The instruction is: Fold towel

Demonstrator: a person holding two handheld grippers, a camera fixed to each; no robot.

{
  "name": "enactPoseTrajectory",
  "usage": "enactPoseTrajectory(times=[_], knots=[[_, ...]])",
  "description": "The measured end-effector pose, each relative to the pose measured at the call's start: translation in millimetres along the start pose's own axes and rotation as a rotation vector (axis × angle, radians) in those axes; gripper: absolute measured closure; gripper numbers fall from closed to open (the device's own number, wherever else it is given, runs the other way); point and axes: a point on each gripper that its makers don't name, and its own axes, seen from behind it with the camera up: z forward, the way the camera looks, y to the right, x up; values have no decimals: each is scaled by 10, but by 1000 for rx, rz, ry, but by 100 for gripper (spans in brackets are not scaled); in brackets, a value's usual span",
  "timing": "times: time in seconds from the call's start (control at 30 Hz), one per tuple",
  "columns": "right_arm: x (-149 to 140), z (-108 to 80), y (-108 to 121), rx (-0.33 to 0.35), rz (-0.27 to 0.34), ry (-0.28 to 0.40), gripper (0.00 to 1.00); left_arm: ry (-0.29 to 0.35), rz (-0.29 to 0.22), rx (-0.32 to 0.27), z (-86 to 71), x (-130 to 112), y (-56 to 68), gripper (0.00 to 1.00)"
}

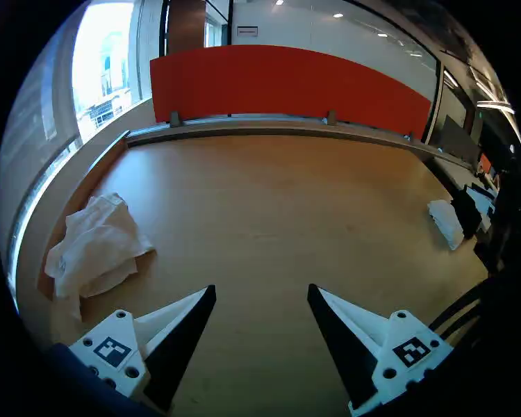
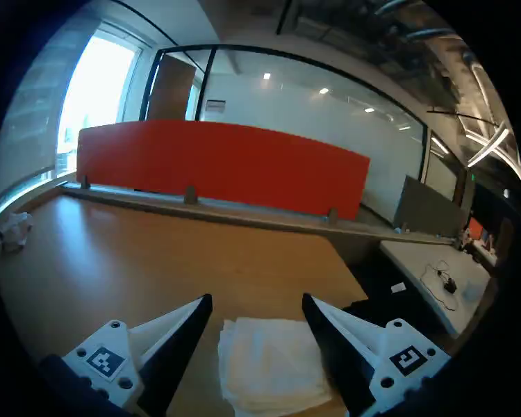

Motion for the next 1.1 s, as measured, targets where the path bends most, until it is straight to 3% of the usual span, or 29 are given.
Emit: enactPoseTrajectory(times=[0.37,0.77,1.1], knots=[[527,-59,21,-44,91,159,0,34,5,0,29,98,-13,2],[691,-112,-228,-9,66,180,0,361,-56,59,-194,991,-270,2],[823,-156,-399,5,57,192,0,553,-52,139,-455,1565,-549,2]])
